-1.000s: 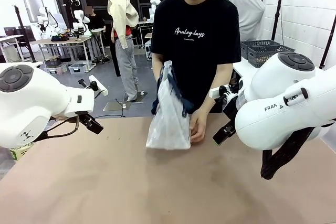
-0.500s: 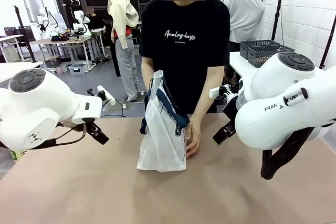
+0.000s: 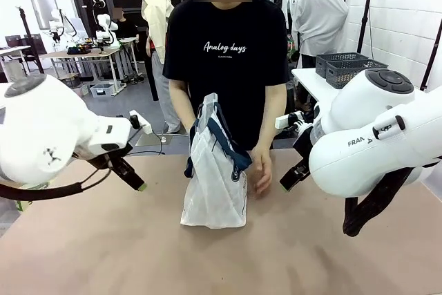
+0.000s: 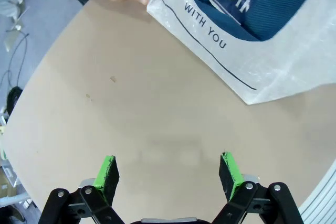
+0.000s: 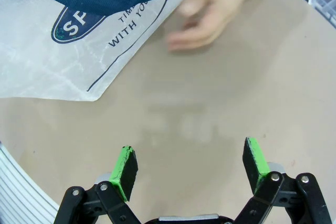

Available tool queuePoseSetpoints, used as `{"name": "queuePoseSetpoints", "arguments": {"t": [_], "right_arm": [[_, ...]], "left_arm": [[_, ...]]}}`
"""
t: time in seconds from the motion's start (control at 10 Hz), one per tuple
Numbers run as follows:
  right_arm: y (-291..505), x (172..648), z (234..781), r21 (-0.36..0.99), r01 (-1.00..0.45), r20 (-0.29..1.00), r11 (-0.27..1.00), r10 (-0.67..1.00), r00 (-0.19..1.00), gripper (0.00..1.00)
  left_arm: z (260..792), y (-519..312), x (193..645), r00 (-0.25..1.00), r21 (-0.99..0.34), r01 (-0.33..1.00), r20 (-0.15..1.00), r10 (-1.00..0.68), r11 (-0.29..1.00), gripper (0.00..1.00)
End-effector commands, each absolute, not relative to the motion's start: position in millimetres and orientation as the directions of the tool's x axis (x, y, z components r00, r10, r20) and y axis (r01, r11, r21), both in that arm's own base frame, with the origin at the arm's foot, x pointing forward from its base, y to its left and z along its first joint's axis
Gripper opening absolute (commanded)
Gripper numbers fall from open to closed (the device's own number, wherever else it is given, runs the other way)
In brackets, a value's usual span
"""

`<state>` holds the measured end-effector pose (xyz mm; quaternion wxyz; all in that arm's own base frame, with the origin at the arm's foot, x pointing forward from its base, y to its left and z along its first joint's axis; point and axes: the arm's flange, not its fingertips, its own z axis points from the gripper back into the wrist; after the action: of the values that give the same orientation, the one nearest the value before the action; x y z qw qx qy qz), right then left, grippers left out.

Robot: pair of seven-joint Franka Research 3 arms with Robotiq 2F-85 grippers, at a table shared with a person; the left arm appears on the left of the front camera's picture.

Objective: Transfer purchased items from the store into the shopping bag.
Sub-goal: Open the Reusable shopping bag in the center of the table.

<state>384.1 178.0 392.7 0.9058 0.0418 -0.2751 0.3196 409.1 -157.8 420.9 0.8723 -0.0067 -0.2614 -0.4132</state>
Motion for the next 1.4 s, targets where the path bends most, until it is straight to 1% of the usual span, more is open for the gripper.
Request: {"name": "queuePoseSetpoints", "arguments": {"t": [0.0,0.1,0.3,0.4,0.5,0.7,0.9,1.0,1.1,1.2,1.3], "right_arm": [[177.5,384.3,392.9,-0.097,-0.598,0.526,0.795,0.551,0.647,1.0],[178.0,384.1,392.7,-0.1,-0.602,0.525,0.792,0.556,0.644,1.0],[195.0,380.9,427.9,-0.044,-0.571,0.466,0.82,0.522,0.714,1.0],[201.1,385.8,445.5,-0.038,-0.549,0.447,0.835,0.505,0.738,1.0],[207.8,392.7,461.7,-0.023,-0.539,0.426,0.842,0.496,0.756,1.0],[220.0,412.9,500.9,0.015,-0.488,0.406,0.873,0.441,0.8,1.0],[247.1,443.5,537.4,0.042,-0.363,0.409,0.931,0.316,0.856,1.0],[263.6,456.7,553.3,0.027,-0.283,0.422,0.959,0.246,0.873,1.0],[279.4,465.6,569.6,0.024,-0.252,0.421,0.967,0.219,0.88,1.0],[288.9,476.7,583.8,0.03,-0.242,0.424,0.97,0.206,0.882,1.0],[292.7,483.4,592.8,0.01,-0.259,0.447,0.966,0.228,0.865,1.0]], "left_arm": [[431.4,-141.6,404.8,0.475,0.164,0.774,0.488,-0.732,0.612,1.0],[437.0,-142.5,401.2,0.458,0.151,0.794,0.488,-0.743,0.588,1.0],[462.8,-145.2,398.2,0.459,0.127,0.807,0.48,-0.748,0.577,1.0],[477.4,-147.1,402.4,0.489,0.109,0.794,0.468,-0.736,0.597,1.0],[495.0,-150.4,408.4,0.548,0.084,0.756,0.462,-0.698,0.649,1.0],[532.5,-159.4,424.8,0.654,0.034,0.653,0.48,-0.585,0.757,1.0],[566.8,-171.1,444.7,0.696,-0.065,0.585,0.552,-0.46,0.808,1.0],[576.7,-180.0,456.1,0.707,-0.101,0.58,0.556,-0.437,0.809,1.0],[586.3,-188.4,461.5,0.719,-0.12,0.582,0.537,-0.44,0.804,1.0],[593.2,-194.1,468.8,0.724,-0.128,0.577,0.536,-0.434,0.806,1.0],[597.2,-196.9,469.7,0.7,-0.11,0.607,0.543,-0.464,0.787,1.0]]}}
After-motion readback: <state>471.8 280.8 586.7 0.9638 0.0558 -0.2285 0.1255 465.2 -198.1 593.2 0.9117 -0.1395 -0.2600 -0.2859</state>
